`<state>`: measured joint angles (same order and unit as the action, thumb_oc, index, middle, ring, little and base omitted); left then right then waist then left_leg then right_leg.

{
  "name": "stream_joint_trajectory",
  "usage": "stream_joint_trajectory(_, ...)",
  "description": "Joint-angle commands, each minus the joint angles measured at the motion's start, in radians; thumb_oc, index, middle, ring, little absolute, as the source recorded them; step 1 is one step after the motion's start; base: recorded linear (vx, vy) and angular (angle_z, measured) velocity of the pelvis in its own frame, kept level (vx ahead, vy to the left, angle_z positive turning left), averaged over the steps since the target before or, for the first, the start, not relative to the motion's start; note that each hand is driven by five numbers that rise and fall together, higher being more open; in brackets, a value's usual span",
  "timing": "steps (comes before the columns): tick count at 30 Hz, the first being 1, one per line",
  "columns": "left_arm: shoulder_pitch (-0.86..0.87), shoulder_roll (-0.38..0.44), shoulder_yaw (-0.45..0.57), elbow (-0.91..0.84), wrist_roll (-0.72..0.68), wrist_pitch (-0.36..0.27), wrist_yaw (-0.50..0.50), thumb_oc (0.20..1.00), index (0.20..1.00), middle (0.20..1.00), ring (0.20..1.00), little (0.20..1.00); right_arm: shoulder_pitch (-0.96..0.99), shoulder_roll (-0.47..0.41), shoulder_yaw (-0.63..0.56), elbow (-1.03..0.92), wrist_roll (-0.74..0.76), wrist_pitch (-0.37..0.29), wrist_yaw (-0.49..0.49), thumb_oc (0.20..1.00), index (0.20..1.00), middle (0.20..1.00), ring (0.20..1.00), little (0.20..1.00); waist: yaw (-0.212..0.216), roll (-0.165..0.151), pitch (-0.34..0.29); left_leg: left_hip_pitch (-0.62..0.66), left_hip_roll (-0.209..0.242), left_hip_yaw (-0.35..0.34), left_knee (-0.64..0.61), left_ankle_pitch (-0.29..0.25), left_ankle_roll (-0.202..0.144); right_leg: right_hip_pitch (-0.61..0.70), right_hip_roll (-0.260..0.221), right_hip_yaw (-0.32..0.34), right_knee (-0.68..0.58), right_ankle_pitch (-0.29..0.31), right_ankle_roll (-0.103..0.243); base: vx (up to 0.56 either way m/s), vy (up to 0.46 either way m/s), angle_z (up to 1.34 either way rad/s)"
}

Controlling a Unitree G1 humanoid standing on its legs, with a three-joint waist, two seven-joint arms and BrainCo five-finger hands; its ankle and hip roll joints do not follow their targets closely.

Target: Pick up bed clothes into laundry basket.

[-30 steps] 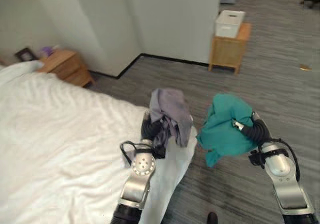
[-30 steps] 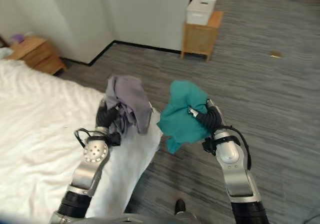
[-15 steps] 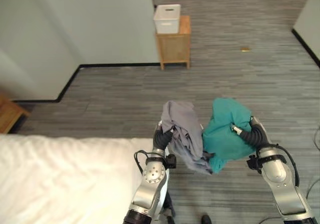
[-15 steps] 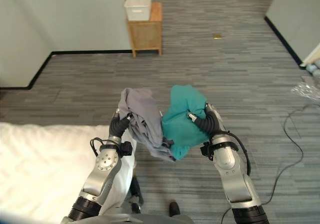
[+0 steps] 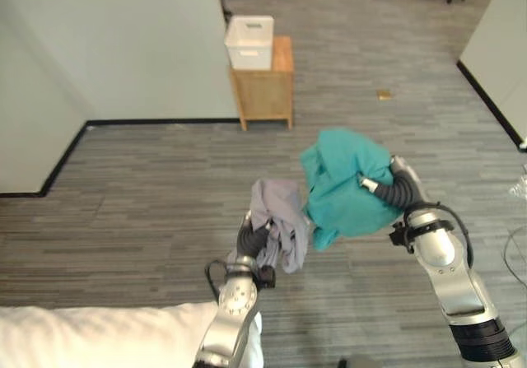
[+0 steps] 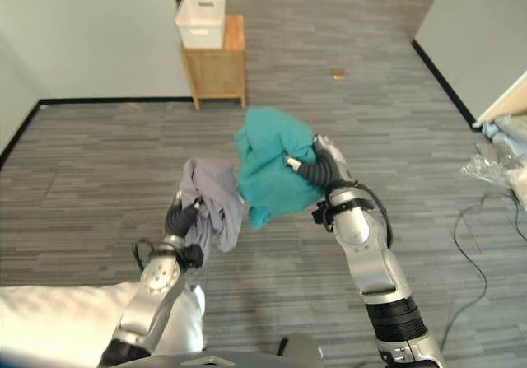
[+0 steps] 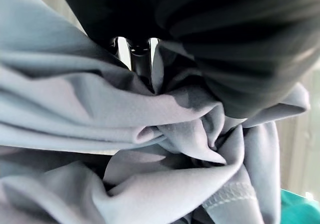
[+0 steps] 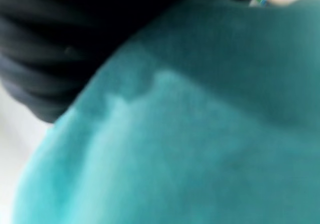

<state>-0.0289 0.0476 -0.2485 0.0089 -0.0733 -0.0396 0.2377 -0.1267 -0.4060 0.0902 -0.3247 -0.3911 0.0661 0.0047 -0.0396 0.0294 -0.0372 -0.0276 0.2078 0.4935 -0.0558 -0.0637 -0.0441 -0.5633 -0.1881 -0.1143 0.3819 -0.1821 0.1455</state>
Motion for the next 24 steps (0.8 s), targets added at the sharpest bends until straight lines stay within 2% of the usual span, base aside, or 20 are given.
stream_joint_trajectory(1, -0.024, -0.029, -0.05, -0.055, 0.006, -0.078, -0.032, 0.2, 0.2, 0.2, 0.2, 0.2, 0.005, -0.008, -0.09, -0.064, 0.009, -0.005, -0.02, 0.2, 0.2, 0.2, 0.2, 0.2, -0.013, -0.049, -0.054, -0.009, -0.136, -0.071, -0.031, 0.08, 0.006, 0.32, 0.048, -0.003, -0.469, 0.296, 0.005, 0.24, -0.184, 1.33)
stream_joint_trajectory(2, -0.028, -0.032, -0.053, -0.054, 0.005, -0.078, -0.036, 0.2, 0.2, 0.2, 0.2, 0.2, 0.018, -0.007, -0.089, -0.062, 0.011, -0.005, -0.025, 0.2, 0.2, 0.2, 0.2, 0.2, -0.021, -0.044, -0.047, 0.004, -0.136, -0.084, -0.031, 0.073, 0.003, 0.252, 0.048, 0.009, -0.469, 0.329, 0.007, 0.45, -0.246, 1.28)
stream_joint_trajectory(4, -0.037, -0.018, -0.053, -0.071, 0.021, -0.06, -0.061, 0.2, 0.2, 0.2, 0.2, 0.2, 0.033, -0.002, -0.088, -0.051, 0.009, -0.011, -0.036, 0.2, 0.2, 0.2, 0.2, 0.2, -0.017, -0.046, -0.052, 0.068, -0.157, -0.112, -0.031, 0.005, -0.013, 0.16, 0.022, -0.04, -0.469, 0.394, 0.007, 0.6, -0.356, 0.36)
stream_joint_trajectory(5, -0.04, -0.01, -0.049, -0.087, 0.025, -0.053, -0.068, 0.2, 0.2, 0.2, 0.2, 0.2, 0.036, -0.004, -0.092, -0.046, -0.003, -0.014, -0.041, 0.2, 0.2, 0.2, 0.2, 0.2, -0.012, -0.043, -0.058, 0.102, -0.166, -0.142, -0.031, -0.034, -0.009, 0.191, 0.026, -0.079, -0.469, 0.377, -0.014, 0.7, -0.369, 0.37)
stream_joint_trajectory(6, -0.043, -0.005, -0.06, -0.093, 0.036, -0.039, -0.072, 0.2, 0.2, 0.2, 0.2, 0.2, 0.039, 0.004, -0.087, -0.033, 0.005, -0.011, -0.033, 0.2, 0.2, 0.2, 0.2, 0.2, -0.019, -0.054, -0.063, 0.145, -0.176, -0.16, -0.031, -0.059, -0.019, 0.228, 0.034, -0.078, -0.469, 0.428, -0.045, 0.55, -0.26, 0.93)
stream_joint_trajectory(7, -0.035, -0.003, -0.053, -0.102, 0.046, -0.038, -0.072, 0.2, 0.2, 0.2, 0.2, 0.2, 0.047, 0.008, -0.087, -0.034, 0.003, -0.008, -0.026, 0.2, 0.2, 0.2, 0.2, 0.2, -0.021, -0.055, -0.065, 0.181, -0.176, -0.161, -0.031, -0.07, -0.023, 0.259, 0.026, -0.104, -0.469, 0.421, -0.049, 0.75, -0.548, 1.04)
stream_joint_trajectory(8, -0.045, -0.006, -0.044, -0.087, 0.058, -0.044, -0.062, 0.2, 0.2, 0.2, 0.2, 0.2, 0.038, -0.008, -0.072, -0.023, 0.012, -0.016, -0.001, 0.2, 0.2, 0.2, 0.2, 0.2, -0.013, -0.078, -0.039, 0.094, -0.15, -0.17, 0.3, -0.128, -0.052, 0.402, -0.003, -0.177, -0.469, 0.395, -0.039, 0.62, -0.536, 0.83)
stream_joint_trajectory(9, -0.05, -0.007, -0.041, -0.087, 0.054, -0.044, -0.066, 0.2, 0.2, 0.2, 0.2, 0.2, 0.027, -0.014, -0.07, -0.017, 0.012, -0.015, 0.0, 0.2, 0.2, 0.2, 0.2, 0.2, -0.02, -0.086, -0.034, 0.037, -0.113, -0.139, 0.417, -0.127, -0.072, 0.425, -0.016, -0.205, -0.469, 0.378, -0.039, 0.46, -0.462, 0.82)
stream_joint_trajectory(10, -0.052, -0.007, -0.04, -0.087, 0.054, -0.044, -0.066, 0.2, 0.2, 0.2, 0.2, 0.2, 0.025, -0.013, -0.069, -0.016, 0.012, -0.015, -0.001, 0.2, 0.2, 0.2, 0.2, 0.2, -0.025, -0.09, -0.037, 0.022, -0.115, -0.142, 0.428, -0.126, -0.071, 0.417, -0.019, -0.207, -0.469, 0.383, -0.041, 0.11, -0.218, 1.08)
stream_joint_trajectory(11, -0.063, -0.005, -0.037, -0.086, 0.048, -0.049, -0.071, 0.2, 0.2, 0.2, 0.2, 0.2, -0.001, -0.026, -0.07, -0.001, 0.008, -0.015, 0.001, 0.2, 0.2, 0.2, 0.2, 0.2, -0.03, -0.093, -0.036, -0.036, -0.058, -0.085, 0.527, -0.091, -0.092, 0.44, -0.024, -0.241, -0.469, 0.356, -0.046, 0.19, -0.248, 1.0)
stream_joint_trajectory(12, -0.057, 0.004, -0.022, -0.094, 0.041, -0.047, -0.082, 0.2, 0.2, 0.2, 0.2, 0.2, -0.035, -0.044, -0.087, 0.013, 0.004, -0.004, -0.006, 0.2, 0.2, 0.2, 0.2, 0.2, -0.029, -0.097, -0.037, -0.1, -0.011, -0.03, 0.551, -0.067, -0.093, 0.467, -0.018, -0.259, -0.469, 0.318, -0.06, 0.31, -0.313, 0.65)
stream_joint_trajectory(14, -0.055, 0.006, -0.008, -0.099, 0.031, -0.047, -0.085, 0.2, 0.2, 0.2, 0.2, 0.2, -0.052, -0.045, -0.095, 0.019, 0.003, 0.007, -0.011, 0.2, 0.2, 0.2, 0.2, 0.2, -0.03, -0.088, -0.04, -0.139, -0.007, -0.03, 0.525, -0.082, -0.087, 0.478, -0.007, -0.271, -0.469, 0.298, -0.066, 0.23, -0.161, 0.51)
stream_joint_trajectory(15, -0.053, 0.009, 0.0, -0.101, 0.024, -0.046, -0.086, 0.2, 0.2, 0.2, 0.2, 0.2, -0.065, -0.042, -0.097, 0.029, 0.001, 0.013, -0.014, 0.2, 0.2, 0.2, 0.2, 0.2, -0.02, -0.081, -0.039, -0.168, -0.015, -0.031, 0.475, -0.068, -0.075, 0.493, 0.005, -0.269, -0.469, 0.287, -0.071, 0.24, -0.073, 0.21)
stream_joint_trajectory(16, -0.05, 0.011, 0.007, -0.105, 0.018, -0.044, -0.083, 0.2, 0.2, 0.2, 0.2, 0.2, -0.075, -0.041, -0.094, 0.044, -0.005, 0.016, -0.016, 0.2, 0.2, 0.2, 0.2, 0.2, -0.017, -0.064, -0.04, -0.16, -0.035, -0.044, 0.374, -0.02, -0.066, 0.508, 0.02, -0.274, -0.469, 0.272, -0.074, 0.5, -0.065, -0.03)
stream_joint_trajectory(17, -0.032, 0.009, 0.017, -0.107, 0.015, -0.052, -0.078, 0.2, 0.2, 0.2, 0.2, 0.2, -0.086, -0.038, -0.09, 0.065, -0.009, 0.019, -0.018, 0.2, 0.2, 0.2, 0.2, 0.2, 0.003, -0.026, -0.044, -0.155, -0.035, -0.088, 0.13, 0.092, -0.059, 0.526, 0.053, -0.269, -0.469, 0.239, -0.076, 0.41, -0.018, -0.06)
stream_joint_trajectory(19, -0.014, 0.007, 0.021, -0.112, 0.016, -0.057, -0.072, 0.2, 0.2, 0.2, 0.2, 0.2, -0.095, -0.038, -0.08, 0.079, -0.014, 0.019, -0.025, 0.2, 0.2, 0.2, 0.2, 0.2, 0.009, -0.014, -0.044, -0.124, -0.055, -0.109, -0.02, 0.171, -0.057, 0.546, 0.065, -0.267, -0.469, 0.217, -0.076, 0.44, -0.041, -0.2)
stream_joint_trajectory(21, 0.016, 0.012, 0.031, -0.126, 0.019, -0.072, -0.073, 0.2, 0.2, 0.2, 0.2, 0.2, -0.108, -0.026, -0.052, 0.113, -0.015, 0.028, -0.026, 0.2, 0.2, 0.2, 0.2, 0.2, 0.039, -0.015, -0.035, -0.264, -0.063, -0.199, -0.031, 0.22, -0.084, 0.594, 0.096, -0.224, -0.469, 0.175, -0.096, 0.47, -0.097, -0.3)
stream_joint_trajectory(22, 0.018, 0.013, 0.031, -0.127, 0.019, -0.073, -0.073, 0.2, 0.2, 0.2, 0.2, 0.2, -0.108, -0.025, -0.051, 0.114, -0.015, 0.028, -0.027, 0.2, 0.2, 0.2, 0.2, 0.2, 0.036, -0.016, -0.042, -0.269, -0.064, -0.201, -0.031, 0.22, -0.086, 0.591, 0.096, -0.227, -0.469, 0.173, -0.096, 0.43, -0.066, -0.26)
stream_joint_trajectory(23, 0.042, 0.006, 0.036, -0.127, 0.009, -0.076, -0.076, 0.2, 0.2, 0.2, 0.2, 0.2, -0.103, -0.011, -0.034, 0.108, -0.013, 0.034, -0.018, 0.2, 0.2, 0.2, 0.2, 0.2, 0.04, -0.013, -0.034, -0.354, -0.033, -0.189, -0.031, 0.258, -0.103, 0.626, 0.113, -0.189, -0.469, 0.143, -0.095, 0.29, -0.037, -0.49)
stream_joint_trajectory(24, 0.044, 0.006, 0.037, -0.128, 0.009, -0.076, -0.077, 0.2, 0.2, 0.2, 0.2, 0.2, -0.102, -0.011, -0.033, 0.107, -0.013, 0.034, -0.017, 0.2, 0.2, 0.2, 0.2, 0.2, 0.043, -0.014, -0.037, -0.355, -0.031, -0.186, -0.031, 0.258, -0.104, 0.624, 0.113, -0.186, -0.469, 0.142, -0.096, 0.67, -0.021, -0.48)
